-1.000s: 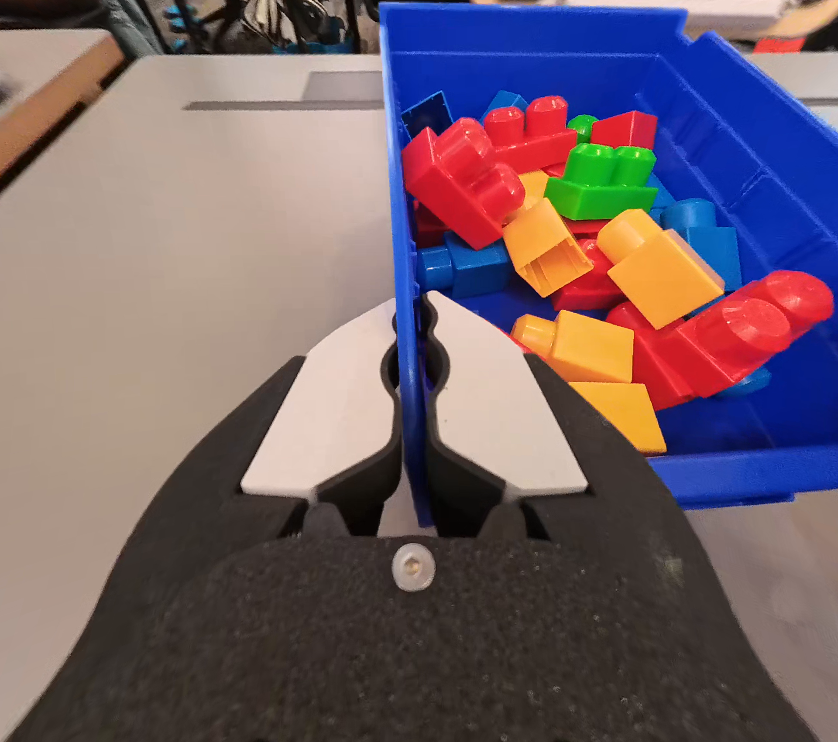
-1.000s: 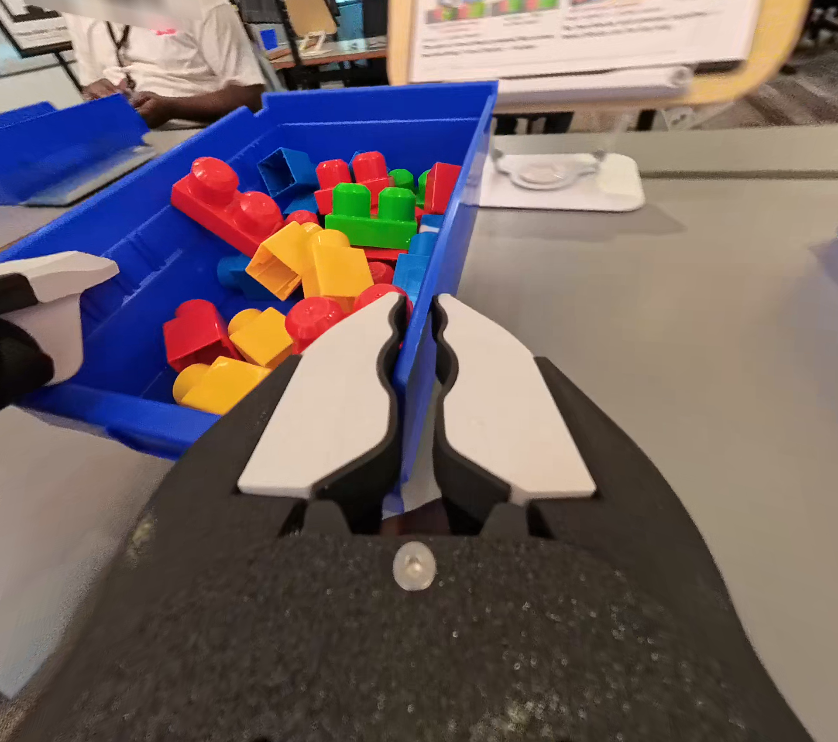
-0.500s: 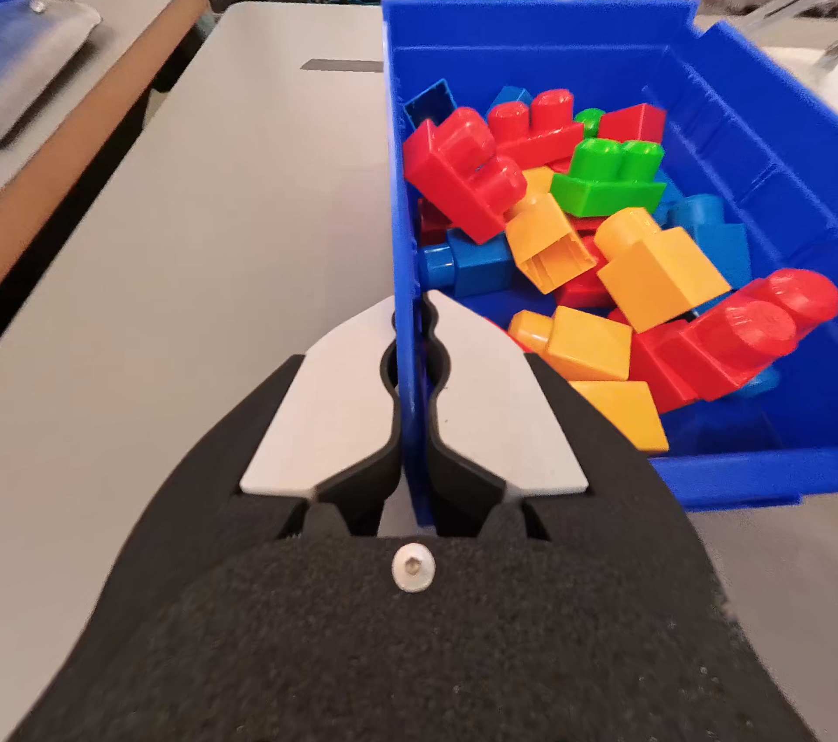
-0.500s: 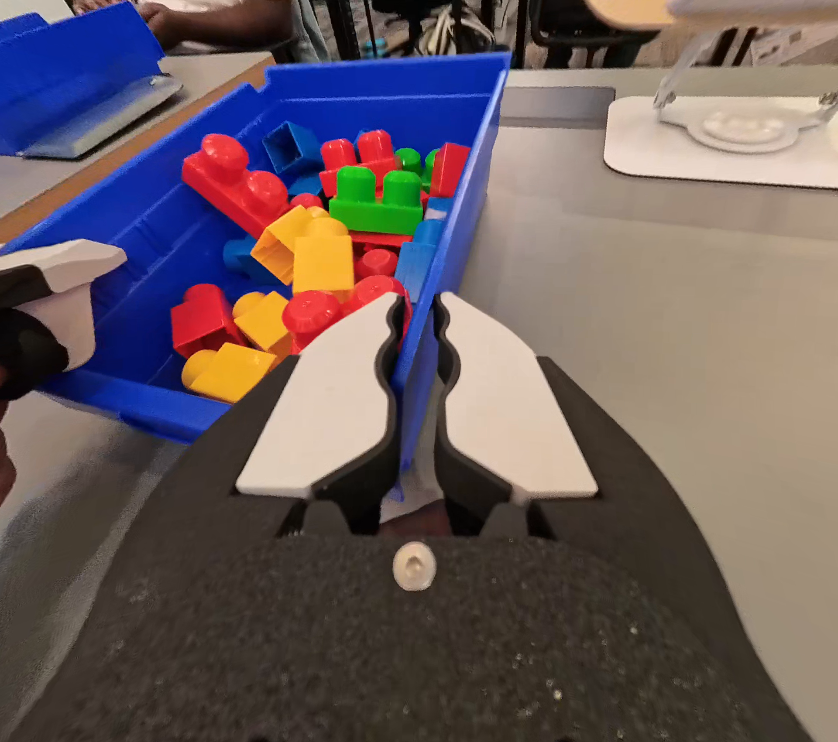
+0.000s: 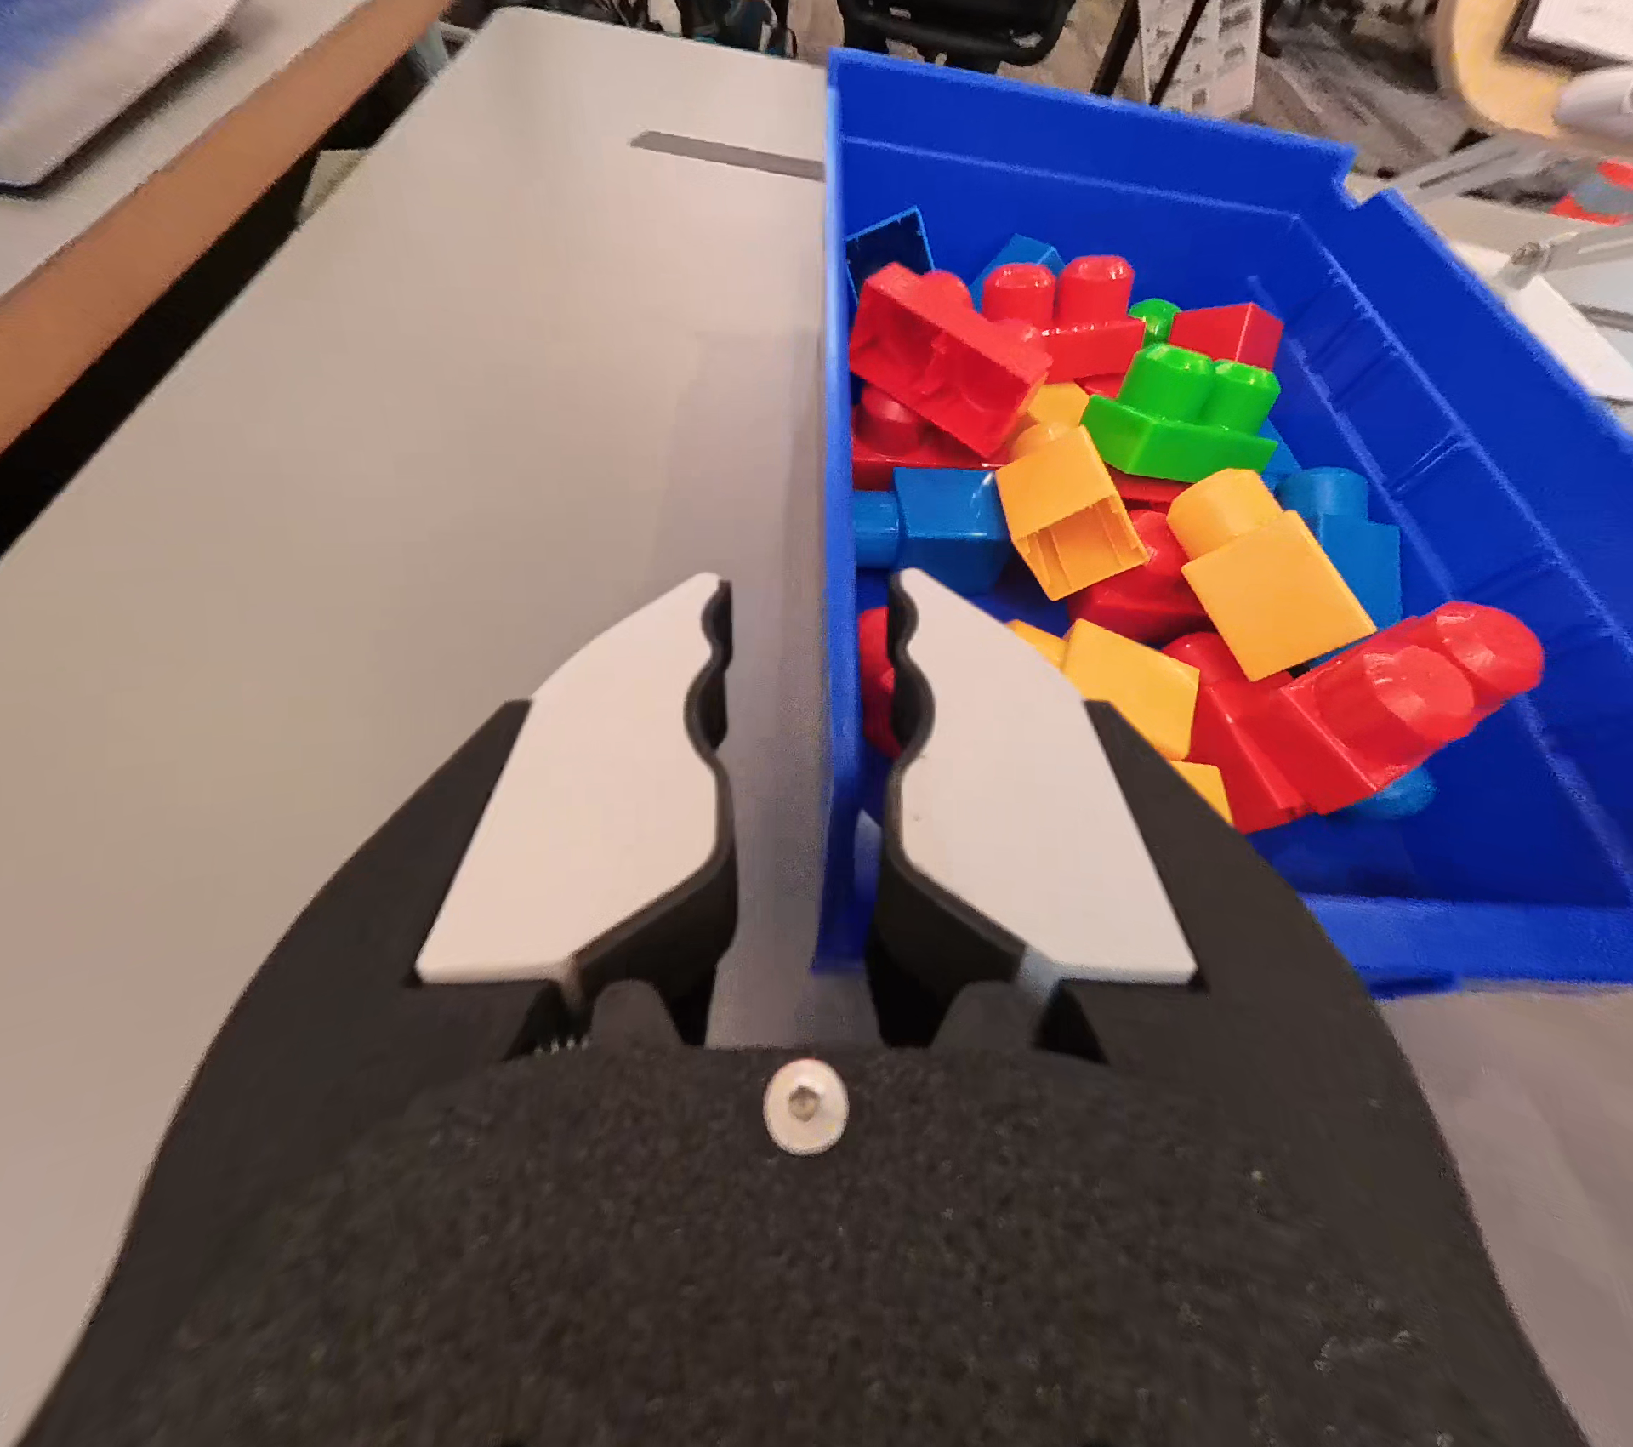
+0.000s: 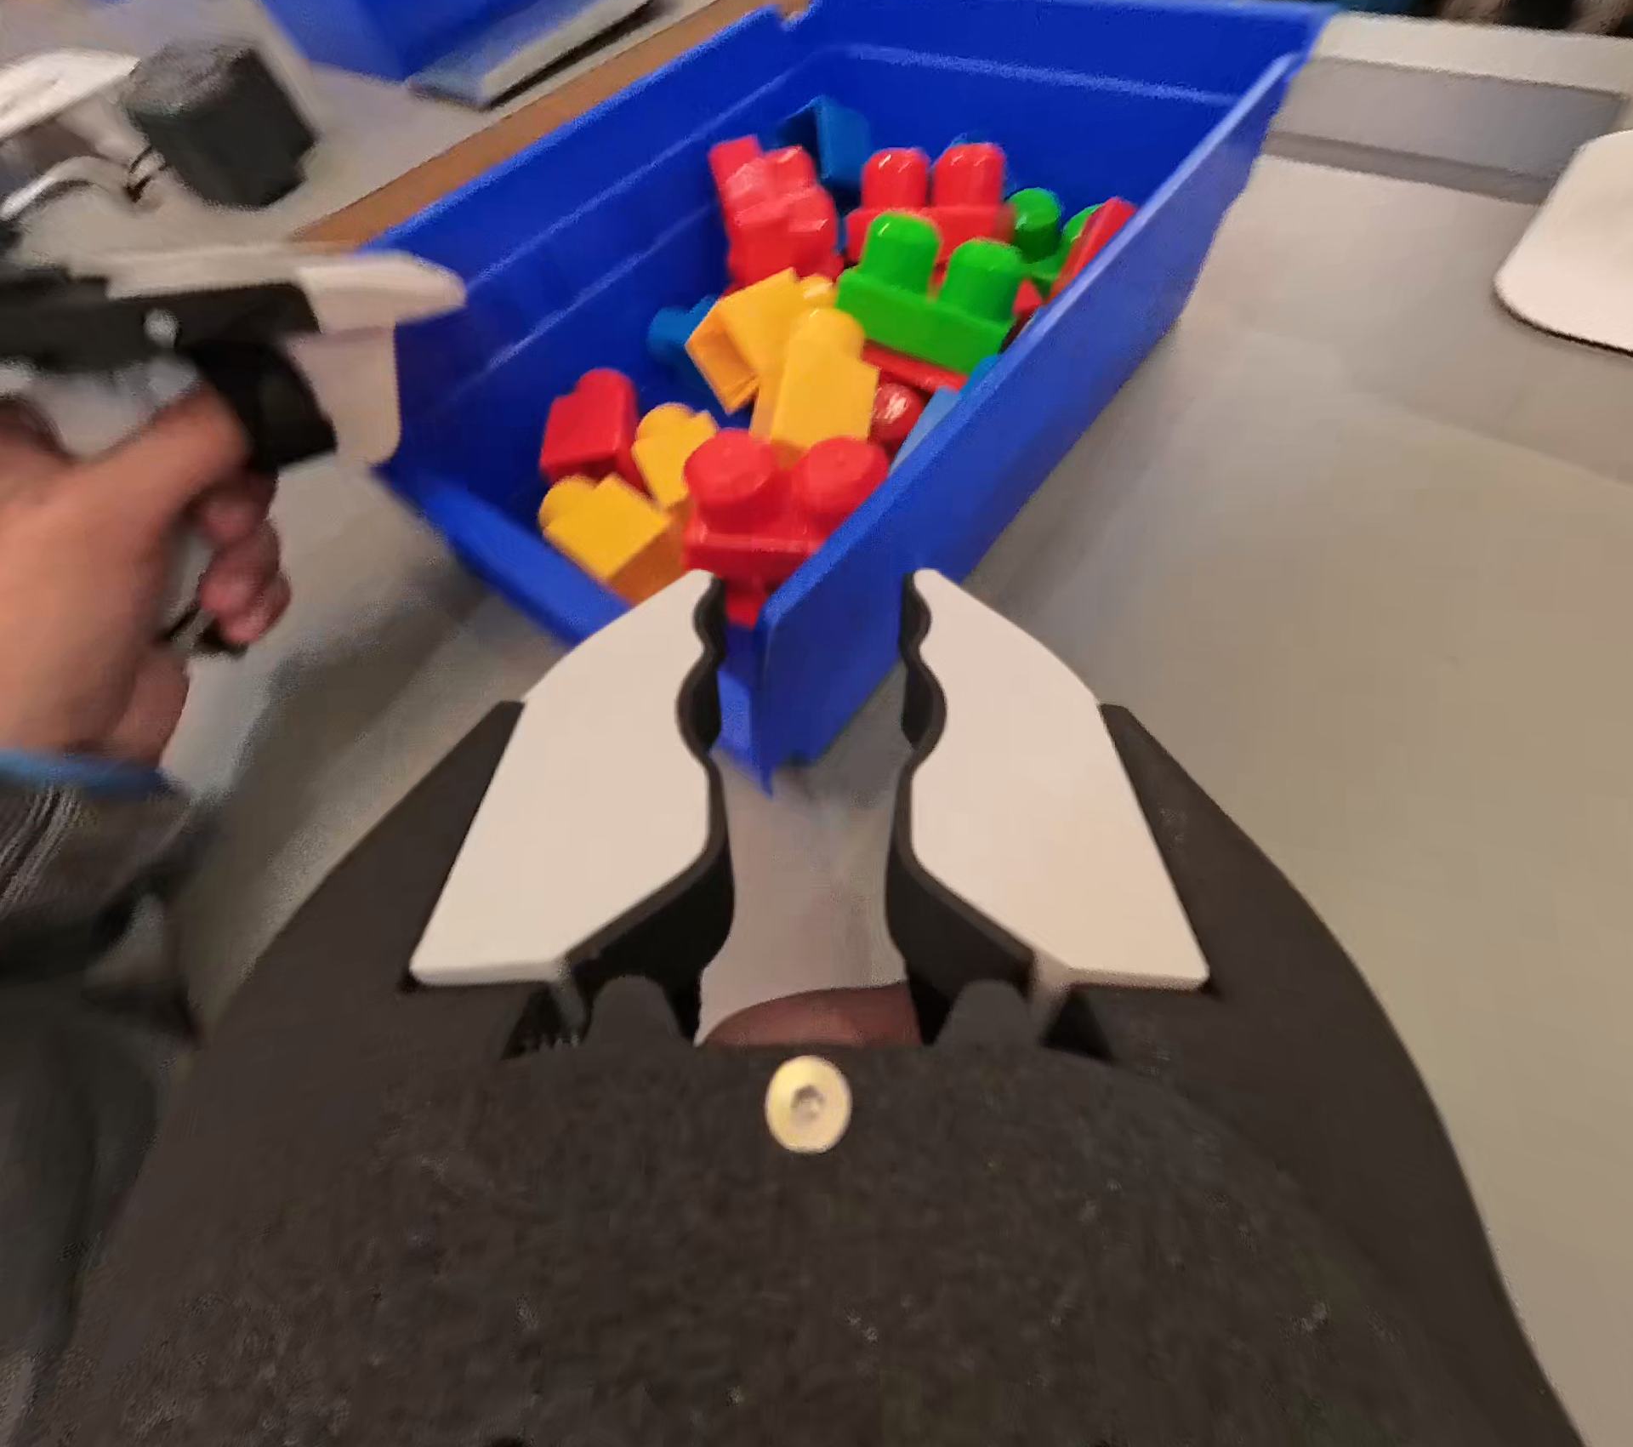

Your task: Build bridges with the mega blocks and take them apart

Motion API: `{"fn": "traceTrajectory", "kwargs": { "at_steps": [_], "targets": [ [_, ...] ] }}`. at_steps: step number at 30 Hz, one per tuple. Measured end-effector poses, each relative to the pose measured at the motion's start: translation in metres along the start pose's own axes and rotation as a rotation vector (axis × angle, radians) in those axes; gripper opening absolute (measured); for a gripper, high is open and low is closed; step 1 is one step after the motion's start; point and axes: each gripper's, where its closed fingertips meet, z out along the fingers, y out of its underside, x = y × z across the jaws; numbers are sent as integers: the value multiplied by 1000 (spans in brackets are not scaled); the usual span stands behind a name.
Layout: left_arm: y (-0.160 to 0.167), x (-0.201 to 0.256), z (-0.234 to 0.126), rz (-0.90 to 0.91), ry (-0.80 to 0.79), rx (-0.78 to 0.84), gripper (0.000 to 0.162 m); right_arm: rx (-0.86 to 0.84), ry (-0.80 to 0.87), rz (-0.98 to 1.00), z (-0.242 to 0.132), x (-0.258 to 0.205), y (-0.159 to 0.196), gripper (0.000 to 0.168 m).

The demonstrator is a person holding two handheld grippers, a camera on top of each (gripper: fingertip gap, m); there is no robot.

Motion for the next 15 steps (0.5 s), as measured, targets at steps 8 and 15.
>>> {"fn": "traceTrajectory", "kwargs": {
  "at_steps": [8,15],
  "targets": [
    [-26,81,-47,12,164,118,65,-83,-431,-259,-123,26,46,56],
    [-8,239,-78,154,467,149,68,318,-533,117,-216,119,35,24]
  ]
}}
